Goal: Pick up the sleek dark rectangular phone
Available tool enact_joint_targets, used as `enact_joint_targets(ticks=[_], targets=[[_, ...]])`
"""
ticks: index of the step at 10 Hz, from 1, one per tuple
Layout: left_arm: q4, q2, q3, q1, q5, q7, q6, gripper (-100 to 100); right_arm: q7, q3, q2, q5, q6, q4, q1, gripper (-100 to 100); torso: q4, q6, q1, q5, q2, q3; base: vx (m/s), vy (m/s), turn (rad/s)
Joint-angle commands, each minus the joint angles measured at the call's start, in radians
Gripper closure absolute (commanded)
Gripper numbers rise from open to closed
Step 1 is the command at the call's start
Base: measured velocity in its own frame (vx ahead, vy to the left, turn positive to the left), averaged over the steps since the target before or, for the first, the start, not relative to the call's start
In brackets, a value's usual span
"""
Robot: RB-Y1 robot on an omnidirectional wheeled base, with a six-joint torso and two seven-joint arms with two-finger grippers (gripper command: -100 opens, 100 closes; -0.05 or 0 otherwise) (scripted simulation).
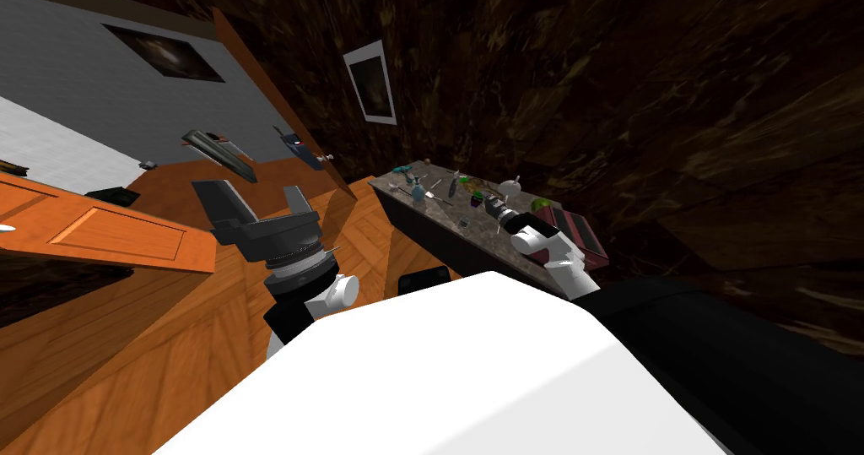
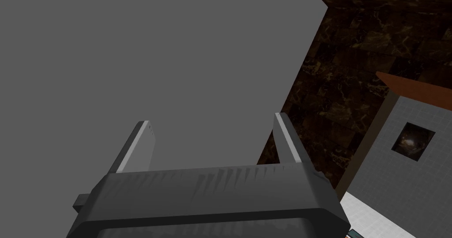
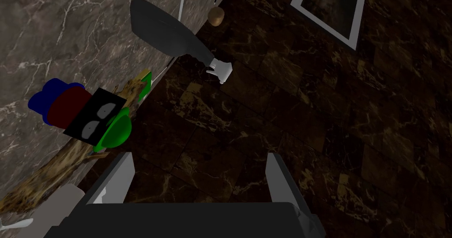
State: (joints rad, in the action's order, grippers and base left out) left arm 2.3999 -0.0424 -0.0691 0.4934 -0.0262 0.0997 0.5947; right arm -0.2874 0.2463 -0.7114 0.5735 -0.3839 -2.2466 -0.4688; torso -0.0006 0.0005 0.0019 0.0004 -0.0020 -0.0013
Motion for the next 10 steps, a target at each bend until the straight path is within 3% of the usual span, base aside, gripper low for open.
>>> enact_joint_targets(ticks=[1,3,4,5,8,10], targets=[[0.0,0.0,0.0,0.0,0.0,0.0,0.0,0,-0.013,-0.007,-0.035,0.025,-0.05,0.009,-0.004,-100,0.0,0.0,0.0,0.0,0.0,0.0,0.033,0.038,0.105],[0.0,0.0,0.0,0.0,0.0,0.0,0.0,0,-0.013,-0.007,-0.035,0.025,-0.084,0.009,-0.004,-100,0.0,0.0,0.0,0.0,0.0,0.0,0.029,0.015,0.019],[0.0,0.0,0.0,0.0,0.0,0.0,0.0,0,-0.021,-0.01,-0.071,0.051,-0.124,0.018,-0.009,-100,0.0,0.0,-0.001,0.0,0.001,0.0,0.033,0.019,0.094],[0.0,0.0,0.0,0.0,0.0,0.0,0.0,0,-0.021,-0.01,-0.071,0.051,-0.143,0.018,-0.009,-100,0.0,0.0,-0.001,0.0,0.0,0.0,0.035,0.017,0.062],[0.0,0.0,0.0,0.0,0.0,0.0,0.0,0,-0.037,-0.02,-0.14,0.1,-0.227,0.04,-0.021,-100,0.0,0.0,0.0,0.0,0.0,0.0,0.044,0.024,0.079],[0.0,0.0,0.0,0.0,0.0,0.0,0.0,0,-0.037,-0.02,-0.14,0.1,-0.258,0.04,-0.021,-100,0.0,0.0,0.0,0.0,-0.001,0.0,0.034,0.021,0.018]])
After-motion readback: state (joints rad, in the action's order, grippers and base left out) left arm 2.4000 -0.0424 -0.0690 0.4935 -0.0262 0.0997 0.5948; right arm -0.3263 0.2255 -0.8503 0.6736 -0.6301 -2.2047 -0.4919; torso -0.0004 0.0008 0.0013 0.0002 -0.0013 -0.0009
